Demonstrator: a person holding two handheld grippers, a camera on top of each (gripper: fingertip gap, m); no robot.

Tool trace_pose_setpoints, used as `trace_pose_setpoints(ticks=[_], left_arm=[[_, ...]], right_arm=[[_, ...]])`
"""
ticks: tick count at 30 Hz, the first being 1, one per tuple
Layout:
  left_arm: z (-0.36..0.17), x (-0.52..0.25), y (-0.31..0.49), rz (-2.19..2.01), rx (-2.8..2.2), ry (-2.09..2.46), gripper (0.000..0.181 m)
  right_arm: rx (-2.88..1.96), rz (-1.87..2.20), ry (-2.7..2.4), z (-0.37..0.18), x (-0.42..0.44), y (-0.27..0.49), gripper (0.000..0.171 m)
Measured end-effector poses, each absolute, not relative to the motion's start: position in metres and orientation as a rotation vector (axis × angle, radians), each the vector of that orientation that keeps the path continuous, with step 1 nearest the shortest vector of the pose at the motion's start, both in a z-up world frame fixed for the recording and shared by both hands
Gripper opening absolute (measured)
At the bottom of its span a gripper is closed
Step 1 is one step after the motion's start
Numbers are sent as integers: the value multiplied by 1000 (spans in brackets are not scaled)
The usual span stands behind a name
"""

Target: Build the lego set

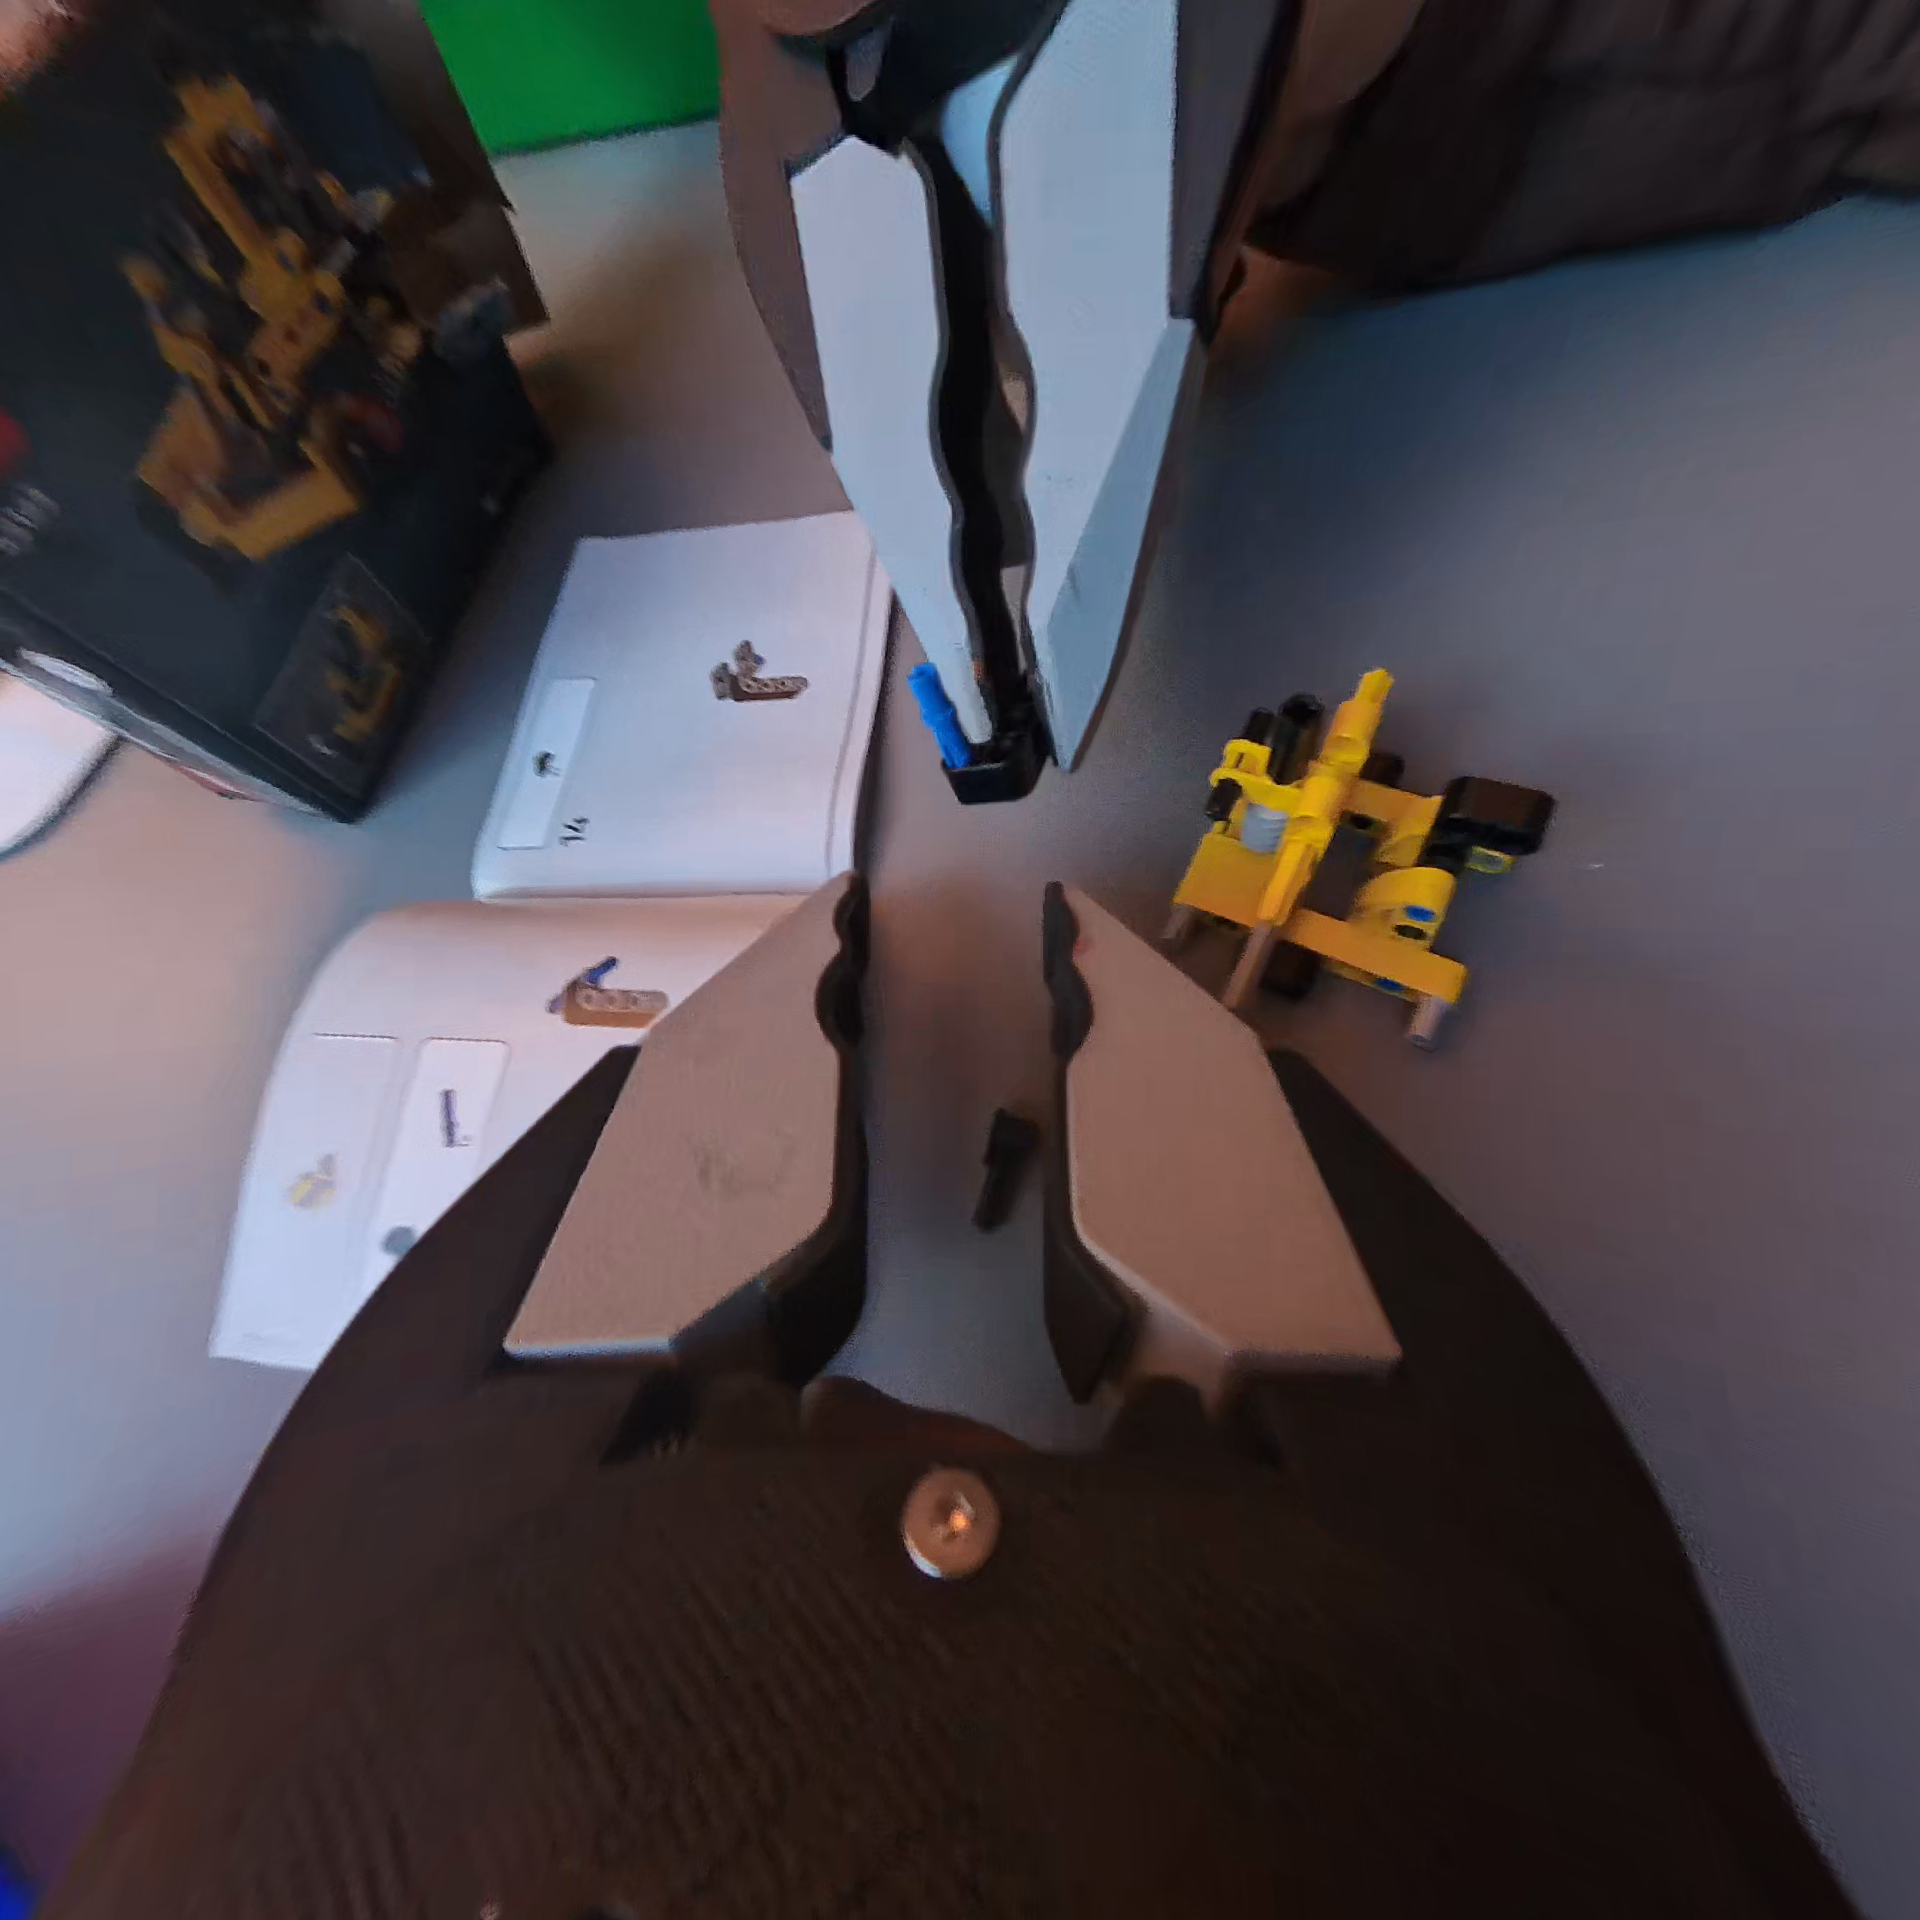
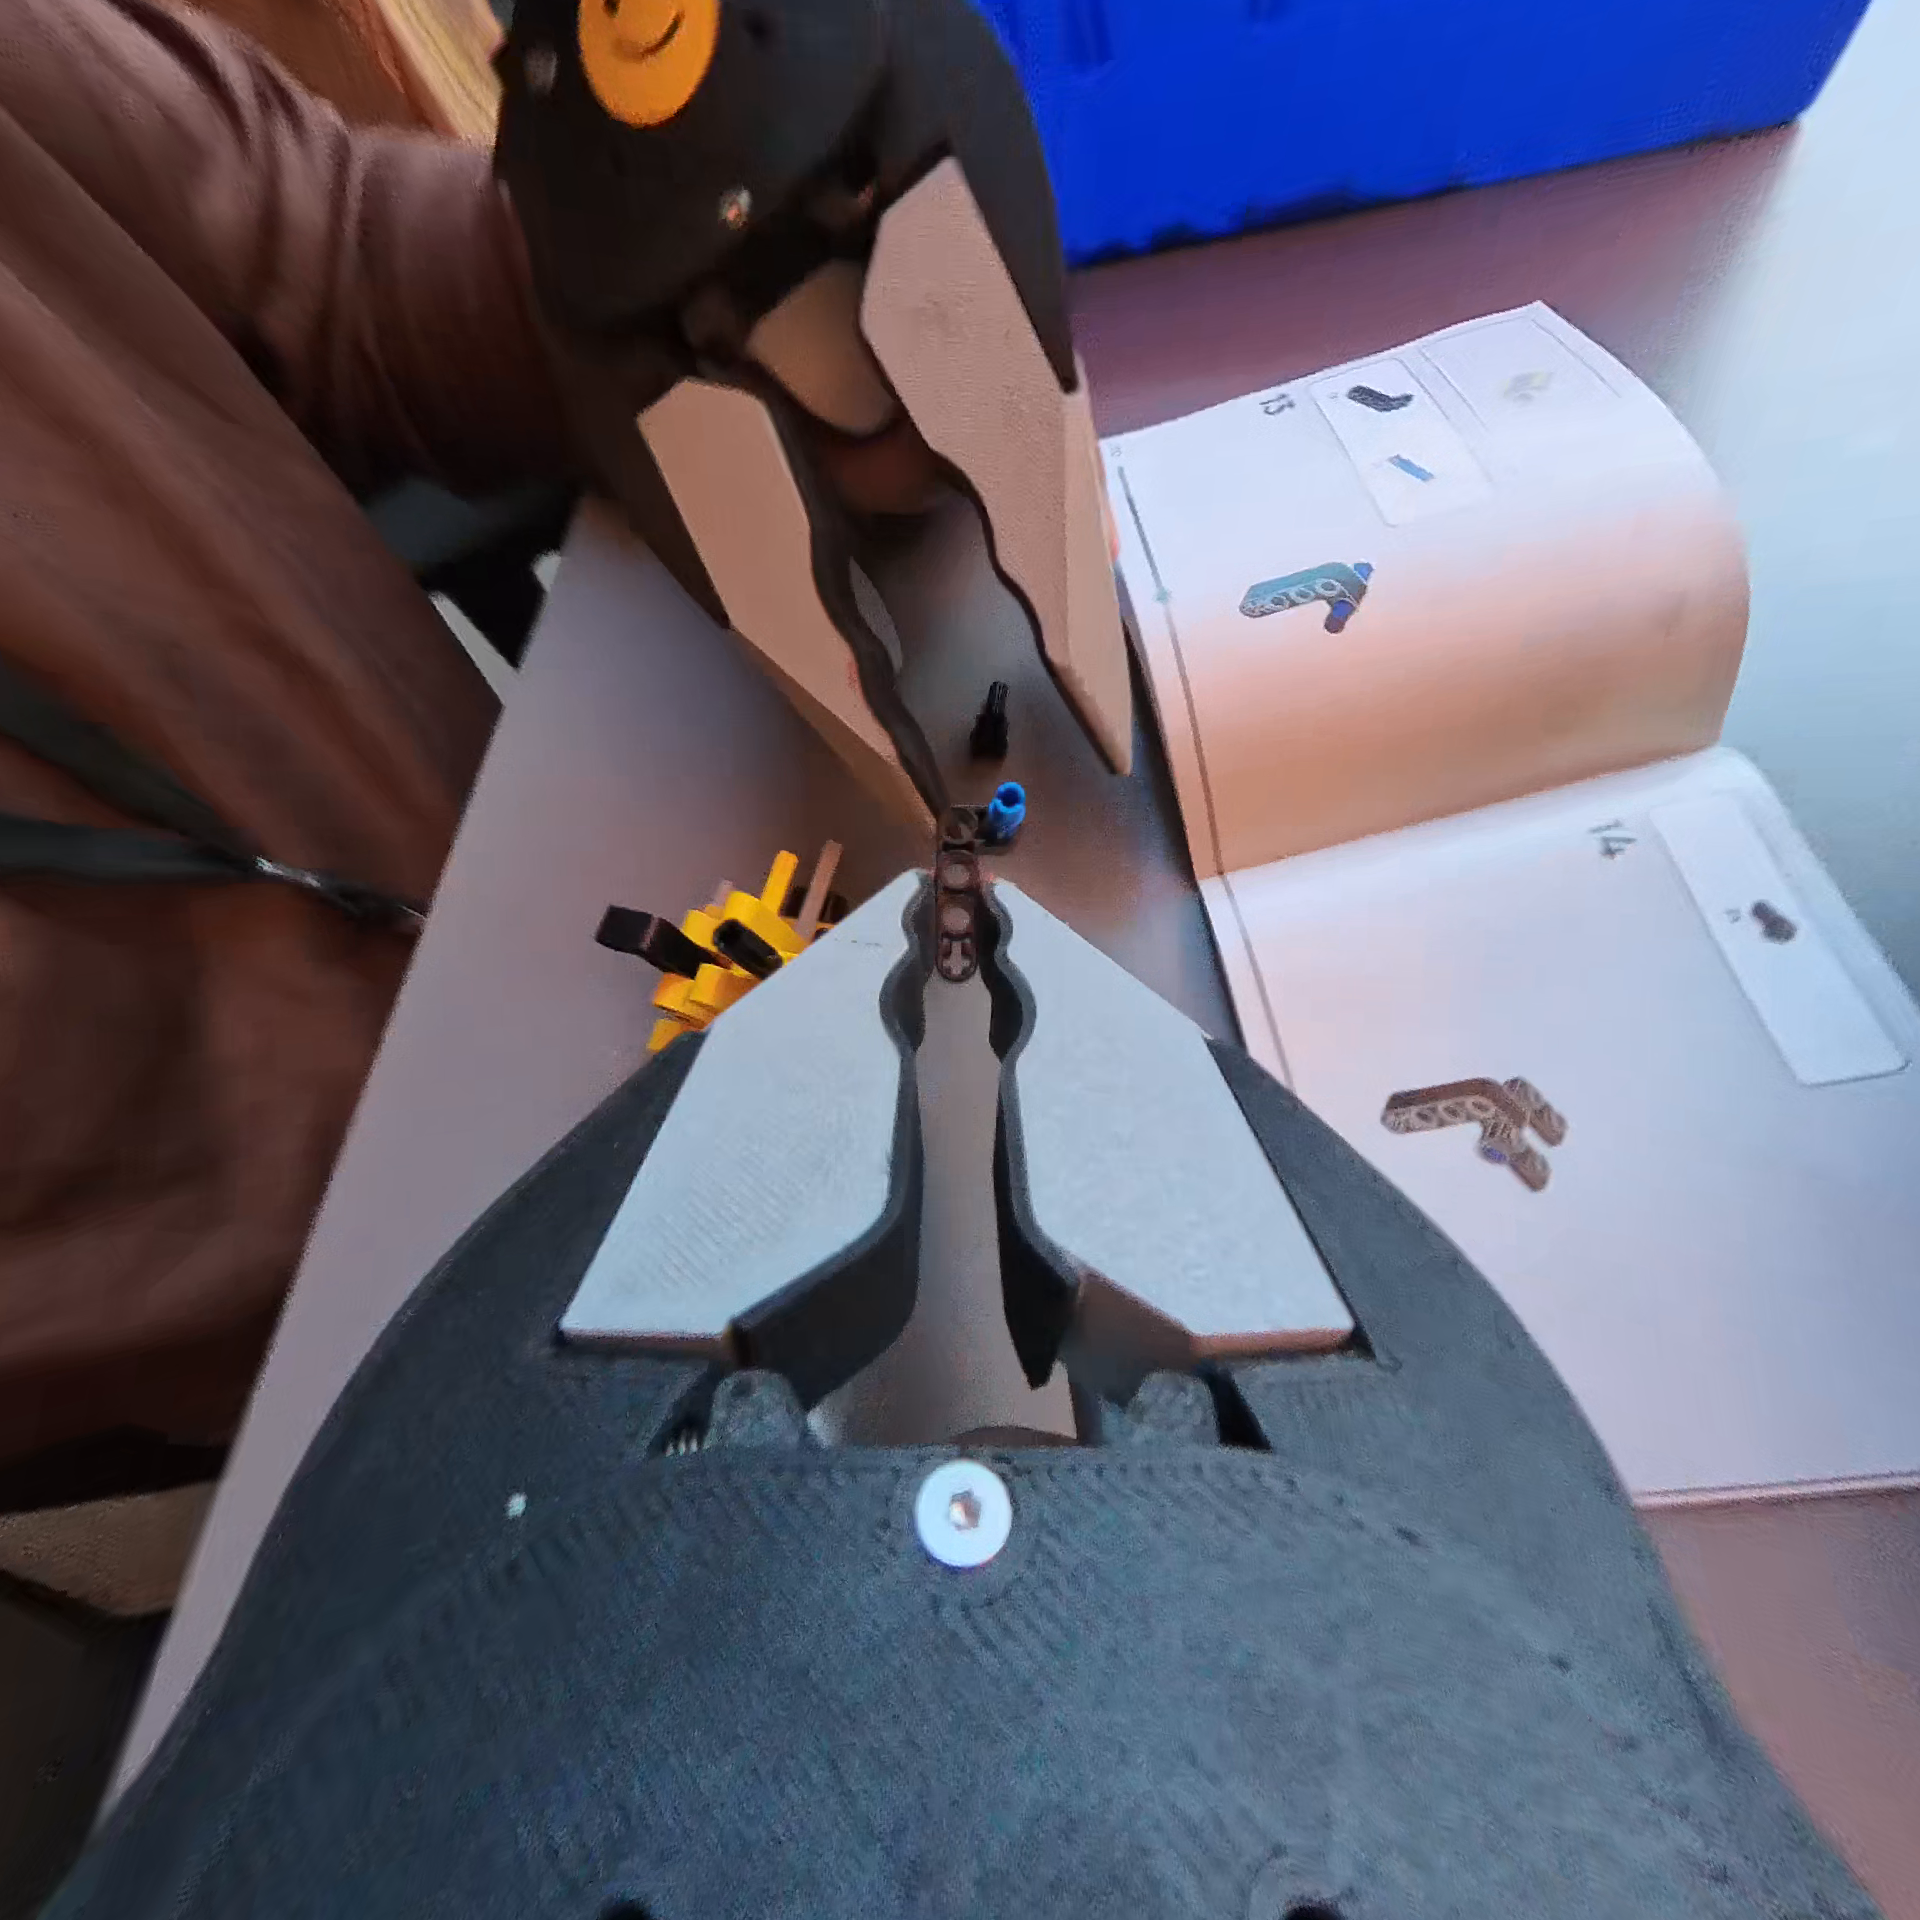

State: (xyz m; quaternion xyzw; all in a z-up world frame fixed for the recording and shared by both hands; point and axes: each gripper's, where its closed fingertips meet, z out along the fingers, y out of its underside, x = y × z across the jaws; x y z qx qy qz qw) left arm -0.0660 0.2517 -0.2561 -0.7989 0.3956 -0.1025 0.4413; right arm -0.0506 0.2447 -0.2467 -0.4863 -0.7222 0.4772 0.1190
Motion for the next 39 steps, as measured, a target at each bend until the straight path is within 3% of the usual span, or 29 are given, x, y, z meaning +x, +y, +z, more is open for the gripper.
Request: trace_pose_setpoints(ticks=[1, 12, 20, 23, 29, 39], left_arm=[[-253, -66, 254, -208, -1956, 989, 33], [-233, -47, 251, 146, -1563, 1200, 41], [-239, -38, 239, 100, -1502, 1292, 24], [-238, -42, 243, 119, -1535, 1254, 50], [-233, -32, 233, 92, -1449, 1310, 25], [-233, -31, 229, 15, -1495, 1309, 22]], right_arm=[[-1460, 1451, -2093, -245, -49, 246, 4], [-1633, 1745, -2137, -243, -37, 229, 4], [-1611, 1791, -2206, -243, -33, 217, 4], [-1620, 1805, -2229, -245, -31, 214, 4], [-1623, 1839, -2217, -242, -31, 215, 3], [-1567, 1818, -2251, -241, -30, 212, 4]])
